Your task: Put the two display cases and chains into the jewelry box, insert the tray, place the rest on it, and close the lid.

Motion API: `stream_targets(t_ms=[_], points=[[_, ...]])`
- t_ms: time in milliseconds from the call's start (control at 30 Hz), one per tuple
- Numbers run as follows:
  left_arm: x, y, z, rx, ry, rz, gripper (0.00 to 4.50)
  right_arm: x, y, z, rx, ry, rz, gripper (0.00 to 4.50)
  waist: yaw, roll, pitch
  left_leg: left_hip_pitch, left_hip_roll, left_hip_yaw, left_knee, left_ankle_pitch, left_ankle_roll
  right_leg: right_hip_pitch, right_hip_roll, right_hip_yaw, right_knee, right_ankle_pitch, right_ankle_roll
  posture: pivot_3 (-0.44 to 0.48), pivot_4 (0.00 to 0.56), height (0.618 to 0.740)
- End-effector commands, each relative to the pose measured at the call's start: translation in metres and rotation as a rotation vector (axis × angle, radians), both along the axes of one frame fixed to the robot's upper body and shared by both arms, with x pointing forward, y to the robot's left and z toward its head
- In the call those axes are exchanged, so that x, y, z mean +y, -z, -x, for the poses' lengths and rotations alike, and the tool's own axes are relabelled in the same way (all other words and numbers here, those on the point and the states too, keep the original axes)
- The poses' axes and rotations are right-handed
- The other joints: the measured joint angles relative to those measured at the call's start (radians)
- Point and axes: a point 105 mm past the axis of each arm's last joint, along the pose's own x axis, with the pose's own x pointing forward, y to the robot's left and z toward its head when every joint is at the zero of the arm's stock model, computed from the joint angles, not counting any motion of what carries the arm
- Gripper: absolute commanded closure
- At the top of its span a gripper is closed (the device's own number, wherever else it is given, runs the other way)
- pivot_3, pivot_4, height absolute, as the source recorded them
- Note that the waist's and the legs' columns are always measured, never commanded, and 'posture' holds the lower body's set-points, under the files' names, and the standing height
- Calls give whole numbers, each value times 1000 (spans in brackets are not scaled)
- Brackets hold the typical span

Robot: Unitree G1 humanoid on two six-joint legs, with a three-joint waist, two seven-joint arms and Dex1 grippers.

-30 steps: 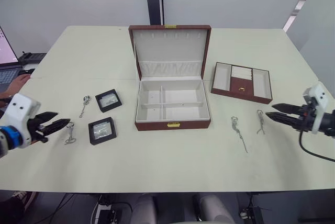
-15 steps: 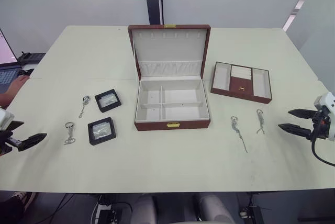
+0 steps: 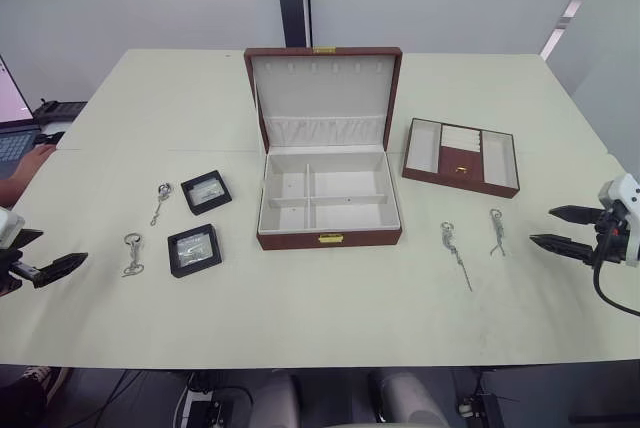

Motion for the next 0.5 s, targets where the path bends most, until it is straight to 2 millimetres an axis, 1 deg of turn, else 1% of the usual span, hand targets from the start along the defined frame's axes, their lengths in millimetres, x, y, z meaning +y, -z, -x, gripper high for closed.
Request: stream_targets(t_ms=[33, 100, 133, 200, 267, 300, 367, 433, 500], points=[[-11, -7, 4, -84, -2, 59, 11, 33, -39, -4, -121, -120, -73, 0, -5, 0, 0, 0, 0, 0, 0, 0, 0, 0, 0, 0, 0, 0, 0, 0, 150, 740], [-19, -3, 9, -124, -24, 109, 11, 61, -49, -1, -146, -210, -112, 0, -8, 1, 0, 0, 0, 0, 0, 0, 0, 0, 0, 0, 2, 0, 0, 0, 150, 740], [-23, -1, 11, -135, -31, 128, 11, 72, -52, 0, -154, -244, -124, 0, -9, 0, 0, 0, 1, 0, 0, 0, 0, 0, 0, 0, 2, 0, 0, 0, 150, 740], [-35, 4, 13, -179, -56, 169, 11, 101, -62, 3, -180, -329, -169, 0, -7, -1, 0, 0, 1, -1, 1, 0, 0, 0, 0, -1, 3, 0, 0, 0, 150, 740], [-43, 6, 15, -213, -83, 201, 11, 120, -67, 7, -192, -384, -193, 0, -4, -2, 1, 0, 0, -2, 1, 0, 0, 1, 0, -1, 4, 0, 0, 0, 150, 740], [-50, 14, 16, -231, -102, 220, 11, 136, -71, 7, -207, -435, -209, 0, -2, -3, 1, 0, 1, -2, 1, 0, 0, 1, 0, -1, 4, 0, 0, 0, 150, 740], [-59, 24, 16, -258, -136, 240, 11, 157, -75, 9, -224, -503, -224, 0, 0, -3, 0, 0, 0, -2, 1, 0, 0, 1, 0, -1, 4, 0, 0, 0, 150, 740], [-68, 29, 14, -313, -183, 242, 11, 180, -80, 11, -245, -580, -227, 0, 1, -4, 0, 0, 0, -2, 1, 0, 0, 1, 0, -1, 3, 0, 0, 0, 150, 740], [-76, 35, 11, -343, -217, 256, 11, 197, -84, 12, -258, -642, -231, 0, 2, -4, 0, 0, 0, -3, 1, 0, 0, 1, 0, -1, 3, 0, 0, 0, 150, 740]])
